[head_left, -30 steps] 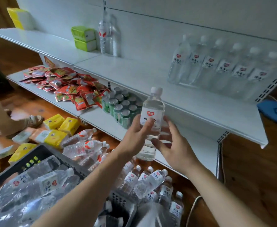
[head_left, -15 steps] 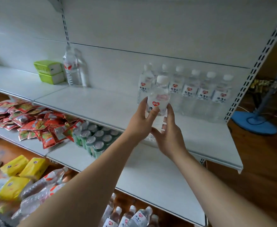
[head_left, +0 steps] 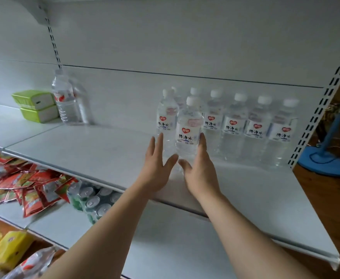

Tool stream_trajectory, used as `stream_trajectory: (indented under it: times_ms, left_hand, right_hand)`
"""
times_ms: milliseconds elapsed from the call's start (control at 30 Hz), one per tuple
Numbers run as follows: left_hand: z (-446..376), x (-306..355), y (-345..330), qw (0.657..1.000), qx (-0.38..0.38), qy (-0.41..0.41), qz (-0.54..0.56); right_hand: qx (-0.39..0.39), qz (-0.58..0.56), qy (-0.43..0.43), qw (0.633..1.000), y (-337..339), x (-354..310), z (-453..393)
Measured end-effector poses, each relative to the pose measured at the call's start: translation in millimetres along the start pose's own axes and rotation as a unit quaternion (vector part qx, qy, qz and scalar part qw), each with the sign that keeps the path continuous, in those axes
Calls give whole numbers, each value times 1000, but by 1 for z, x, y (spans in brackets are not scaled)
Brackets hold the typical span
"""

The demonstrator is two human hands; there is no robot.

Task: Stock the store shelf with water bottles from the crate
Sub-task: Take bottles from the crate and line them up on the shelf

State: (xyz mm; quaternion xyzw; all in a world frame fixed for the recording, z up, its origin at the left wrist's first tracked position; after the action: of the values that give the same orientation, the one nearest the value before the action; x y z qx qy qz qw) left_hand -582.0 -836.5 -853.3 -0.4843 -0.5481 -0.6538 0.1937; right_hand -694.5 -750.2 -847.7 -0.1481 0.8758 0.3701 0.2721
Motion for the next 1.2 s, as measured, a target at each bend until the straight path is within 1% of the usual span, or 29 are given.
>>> stream_trajectory:
  times_ms: [67,200,300,467,567,667,767,833,933,967,1067,1133,1200]
  left_hand:
    - [-12,-8,-6,1000,-2,9,-4]
    - [-22,-12,-16,995,-6,-2,-96]
    - [-24,-15,-17,992,-10,6,-123]
    - [-24,-15,-17,992,-6,-1,-127]
    - [-24,-15,-16,991,3,-7,-133]
    - [-23,-14,-13,996,7,-9,-90]
    - [-15,-10,-7,997,53,-17,-50]
    - [-1,-7,-2,997,78,-20,8]
    - [35,-10,14,986,59,13,155]
    - [52,-13,23,981,58,24,185]
    - [110,-39,56,977,79,52,192]
    - [150,-66,79,978,79,66,180]
    - [187,-95,100,981,70,94,153]
  right_hand:
    - [0,15,2,1000,-5,6,-12]
    - [7,32,-14,999,-17,18,-34]
    - [3,51,-22,998,-23,20,-40]
    - [1,85,-23,996,-26,19,-42]
    - [-12,111,-47,993,-25,18,-40]
    - [-37,142,-53,988,-21,17,-26]
    - [-69,145,-22,987,-14,8,-5]
    - [-86,122,0,989,-8,-2,12]
    - [-68,62,70,993,-1,-21,40]
    - [-60,50,102,992,-1,-31,49]
    - [-44,29,183,982,-10,-67,84]
    - [-66,16,221,973,-23,-96,111]
    - [-98,-14,230,968,-37,-121,139]
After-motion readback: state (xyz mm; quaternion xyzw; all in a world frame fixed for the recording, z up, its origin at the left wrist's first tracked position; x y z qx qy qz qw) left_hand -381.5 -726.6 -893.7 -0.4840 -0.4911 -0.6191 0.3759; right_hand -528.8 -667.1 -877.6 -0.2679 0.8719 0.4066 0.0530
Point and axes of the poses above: each hand's wrist, its own z-axis away from the middle knuckle, its own y-axis out of the back of the hand, x = y × z, the point moved 4 cm from there along -z, towards the middle knuckle, and after that the axes turned 15 degrees about y, right-handed, at the moved point
